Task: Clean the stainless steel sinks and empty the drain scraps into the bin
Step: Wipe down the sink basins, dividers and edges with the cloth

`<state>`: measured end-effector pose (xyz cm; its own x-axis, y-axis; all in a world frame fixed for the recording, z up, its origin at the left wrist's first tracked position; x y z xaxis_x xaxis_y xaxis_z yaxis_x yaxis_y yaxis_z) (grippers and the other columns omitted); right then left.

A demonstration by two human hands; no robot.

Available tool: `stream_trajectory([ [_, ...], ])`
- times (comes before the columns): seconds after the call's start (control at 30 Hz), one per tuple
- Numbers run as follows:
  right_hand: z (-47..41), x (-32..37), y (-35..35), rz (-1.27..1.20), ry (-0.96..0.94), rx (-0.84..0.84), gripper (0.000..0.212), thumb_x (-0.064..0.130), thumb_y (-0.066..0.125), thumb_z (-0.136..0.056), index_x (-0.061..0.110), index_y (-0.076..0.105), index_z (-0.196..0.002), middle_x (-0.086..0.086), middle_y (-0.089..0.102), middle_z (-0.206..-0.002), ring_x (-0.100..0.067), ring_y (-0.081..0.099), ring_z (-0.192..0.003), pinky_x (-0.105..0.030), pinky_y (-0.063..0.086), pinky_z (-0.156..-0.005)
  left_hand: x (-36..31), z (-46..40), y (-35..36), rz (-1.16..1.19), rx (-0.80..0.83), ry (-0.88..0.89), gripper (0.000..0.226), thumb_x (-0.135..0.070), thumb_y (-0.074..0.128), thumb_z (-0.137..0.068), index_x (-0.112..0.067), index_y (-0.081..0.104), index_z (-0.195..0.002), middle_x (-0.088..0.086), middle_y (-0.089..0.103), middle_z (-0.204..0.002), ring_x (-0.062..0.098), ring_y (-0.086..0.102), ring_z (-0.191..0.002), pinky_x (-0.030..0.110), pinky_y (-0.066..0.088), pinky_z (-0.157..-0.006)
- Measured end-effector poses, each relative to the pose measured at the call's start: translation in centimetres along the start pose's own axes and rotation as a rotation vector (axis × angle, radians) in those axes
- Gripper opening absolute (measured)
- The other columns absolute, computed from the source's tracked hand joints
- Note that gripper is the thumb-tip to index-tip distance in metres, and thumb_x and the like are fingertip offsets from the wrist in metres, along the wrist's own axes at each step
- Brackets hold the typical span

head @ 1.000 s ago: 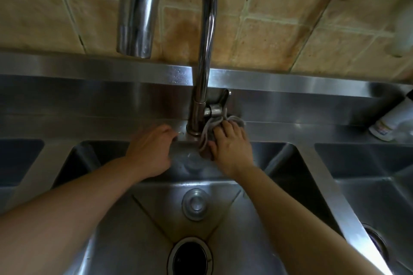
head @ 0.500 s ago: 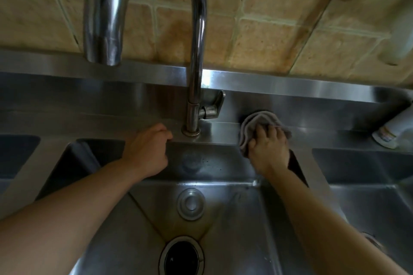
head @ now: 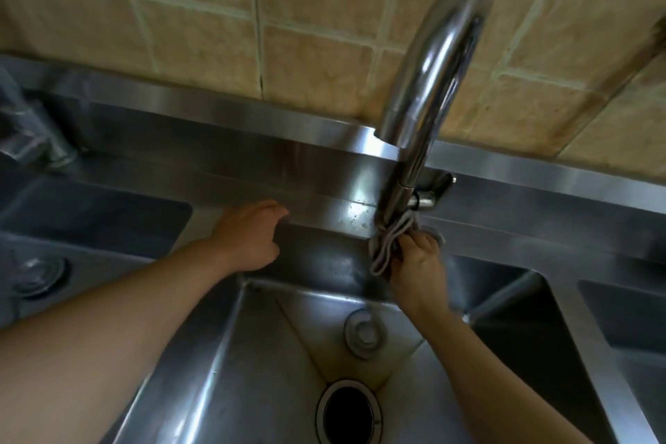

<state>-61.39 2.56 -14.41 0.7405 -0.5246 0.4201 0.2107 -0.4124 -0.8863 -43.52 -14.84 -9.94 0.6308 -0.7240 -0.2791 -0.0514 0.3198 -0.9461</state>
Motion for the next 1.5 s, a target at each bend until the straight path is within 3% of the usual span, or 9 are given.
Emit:
stream_trajectory([
  [0.17,-0.1,4.1,0.5,-0.131,-0.006,-0.115,0.014,0.009,0.061,-0.086,0.005,0.066,-0.098,-0.013,0.061,-0.110,-0.034,0.054,-0.102,-0.043,0.050,-0.082,4.6,0.2,-1.4,-0.041,0.003,-0.015,0.056,-0.016,0.058,-0.084,-0.020,0.045,-0.138,0.000,0.043,-0.145,0.023,0.042,-0.130,0.033,0.035,-0.107],
  [0.3,-3.2,6.2,2.1,0.139,0.043,0.112,0.054,0.027,0.061,-0.088,0.004,0.048,-0.135,-0.018,0.041,-0.142,-0.037,0.036,-0.131,-0.042,0.031,-0.110,8.3,0.4,-2.5,-0.013,-0.036,-0.004,0.039,-0.021,0.055,-0.089,-0.019,0.056,-0.128,0.002,0.050,-0.135,0.025,0.047,-0.123,0.038,0.039,-0.102],
  [0.43,-4.3,7.8,4.3,0.310,0.157,0.154,0.065,0.057,0.032,-0.090,0.017,0.041,-0.141,-0.018,0.030,-0.147,-0.036,0.027,-0.135,-0.043,0.023,-0.111,12.1,-0.2,-2.9,-0.075,-0.043,-0.009,0.036,-0.015,0.054,-0.085,-0.023,0.061,-0.119,-0.001,0.053,-0.126,0.024,0.048,-0.118,0.041,0.039,-0.101],
  [0.57,-4.2,11.4,6.5,0.327,0.161,0.175,0.087,0.060,0.002,-0.072,0.023,0.037,-0.143,-0.015,0.031,-0.149,-0.035,0.027,-0.137,-0.044,0.020,-0.114,13.7,-0.2,-2.8,0.012,-0.030,0.070,0.030,-0.019,0.049,-0.088,-0.025,0.064,-0.114,-0.001,0.054,-0.122,0.022,0.050,-0.114,0.041,0.040,-0.099],
  [0.77,-5.2,23.0,11.4,0.203,-0.141,0.246,0.068,0.038,0.024,-0.077,0.014,0.051,-0.135,-0.012,0.043,-0.145,-0.034,0.033,-0.137,-0.043,0.019,-0.111,15.8,-0.5,-3.3,0.055,0.022,0.101,0.051,-0.015,0.051,-0.086,-0.022,0.045,-0.136,0.003,0.046,-0.141,0.026,0.043,-0.129,0.037,0.037,-0.105],
  [0.87,-5.1,21.3,10.0,0.323,-0.156,0.302,0.058,0.036,0.036,-0.090,0.022,0.031,-0.147,0.000,0.027,-0.155,-0.023,0.018,-0.143,-0.036,0.008,-0.113,17.6,0.3,-4.0,0.075,-0.031,0.079,0.049,-0.005,0.054,-0.084,-0.018,0.048,-0.131,0.004,0.049,-0.136,0.024,0.046,-0.123,0.036,0.040,-0.099],
  [1.0,-4.3,16.0,6.1,0.519,0.051,0.342,0.073,0.043,0.058,-0.086,0.033,0.021,-0.149,0.000,0.016,-0.156,-0.033,0.016,-0.138,-0.040,0.015,-0.111,19.8,0.4,-4.4,-0.033,-0.057,0.071,0.043,-0.010,0.060,-0.081,-0.017,0.054,-0.124,0.001,0.048,-0.129,0.019,0.043,-0.119,0.036,0.040,-0.099],
  [1.17,-5.2,10.6,3.0,0.505,0.352,0.312,0.052,0.031,0.051,-0.093,0.025,0.038,-0.143,-0.014,0.023,-0.148,-0.038,0.024,-0.132,-0.044,0.025,-0.110,19.9,0.4,-4.3,-0.035,-0.018,0.029,0.045,-0.008,0.062,-0.079,-0.018,0.058,-0.123,0.001,0.050,-0.126,0.021,0.049,-0.116,0.041,0.040,-0.100],
  [1.5,-3.9,12.2,5.7,0.403,0.194,0.228,0.066,0.039,0.046,-0.093,0.028,0.018,-0.151,-0.007,0.017,-0.156,-0.029,0.011,-0.144,-0.046,0.011,-0.116,18.9,0.3,-4.6,0.000,-0.009,-0.032,0.051,-0.008,0.063,-0.078,-0.019,0.056,-0.128,-0.001,0.049,-0.131,0.019,0.049,-0.118,0.031,0.042,-0.097],
])
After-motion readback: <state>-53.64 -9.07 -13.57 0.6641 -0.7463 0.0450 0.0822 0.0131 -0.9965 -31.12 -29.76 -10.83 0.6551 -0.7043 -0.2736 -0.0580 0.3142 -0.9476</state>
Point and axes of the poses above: each hand's wrist, its own z-axis away from the middle knuckle, its own y-axis out of the palm, x = y × z, the point moved 2 cm from there along -z, towards the middle knuckle
